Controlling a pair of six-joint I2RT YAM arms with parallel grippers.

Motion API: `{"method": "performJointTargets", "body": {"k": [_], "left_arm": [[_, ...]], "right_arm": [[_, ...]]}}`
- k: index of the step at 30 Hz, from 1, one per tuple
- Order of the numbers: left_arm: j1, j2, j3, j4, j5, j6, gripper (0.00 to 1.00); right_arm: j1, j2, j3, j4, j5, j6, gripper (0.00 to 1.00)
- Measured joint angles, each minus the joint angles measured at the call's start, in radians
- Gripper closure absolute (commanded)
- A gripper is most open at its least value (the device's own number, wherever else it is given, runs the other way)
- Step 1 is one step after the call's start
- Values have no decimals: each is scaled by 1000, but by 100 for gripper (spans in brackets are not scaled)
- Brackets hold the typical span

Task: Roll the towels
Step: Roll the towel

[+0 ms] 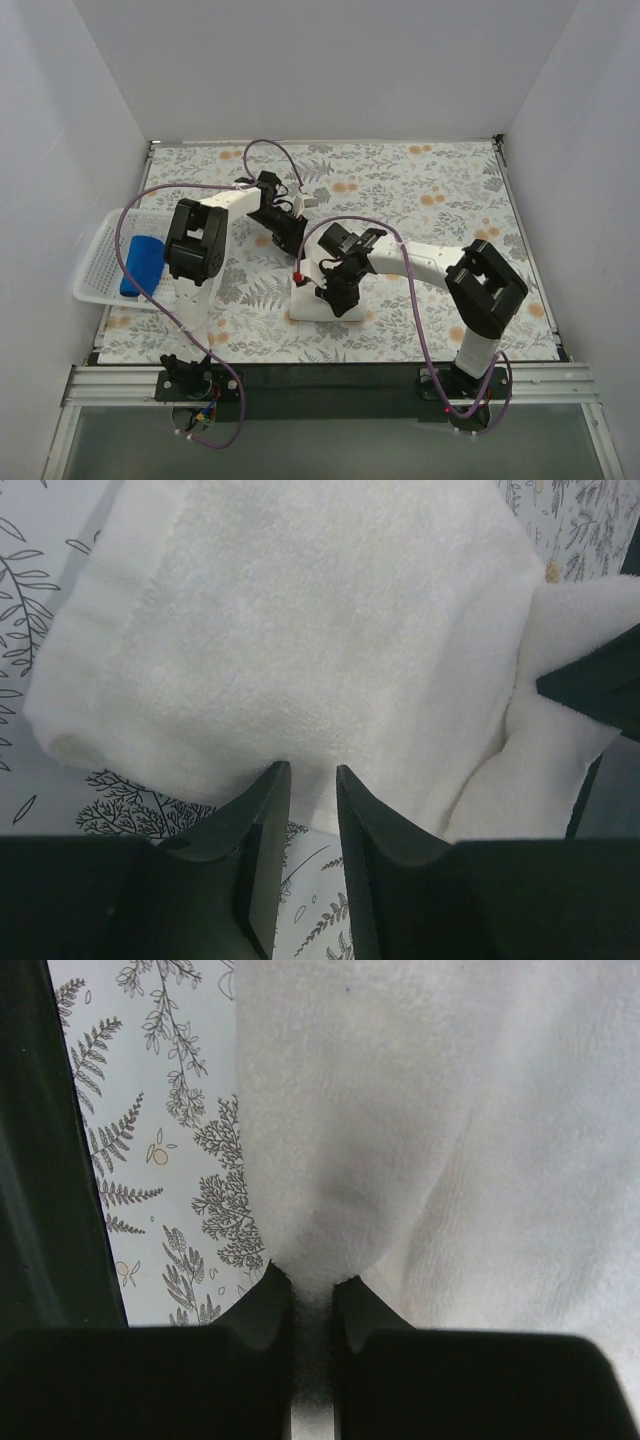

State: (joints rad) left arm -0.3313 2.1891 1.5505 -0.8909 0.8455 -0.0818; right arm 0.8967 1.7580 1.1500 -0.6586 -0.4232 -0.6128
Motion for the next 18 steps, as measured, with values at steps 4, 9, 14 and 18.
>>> {"method": "performJointTargets", "body": {"k": [4, 9, 14, 18], "left_arm": [[1, 16, 16, -11, 3, -31, 76], [1, 18, 18, -11, 3, -49, 76], [7, 18, 19, -18, 18, -64, 61], [13, 10, 24, -23, 46, -79, 51]], "right_arm": [[36, -2, 13, -6, 5, -30, 99], [45, 39, 64, -29, -34, -52, 99], [-12, 126, 85, -51, -181, -54, 99], [-92, 199, 111, -88, -337, -53, 99]]}}
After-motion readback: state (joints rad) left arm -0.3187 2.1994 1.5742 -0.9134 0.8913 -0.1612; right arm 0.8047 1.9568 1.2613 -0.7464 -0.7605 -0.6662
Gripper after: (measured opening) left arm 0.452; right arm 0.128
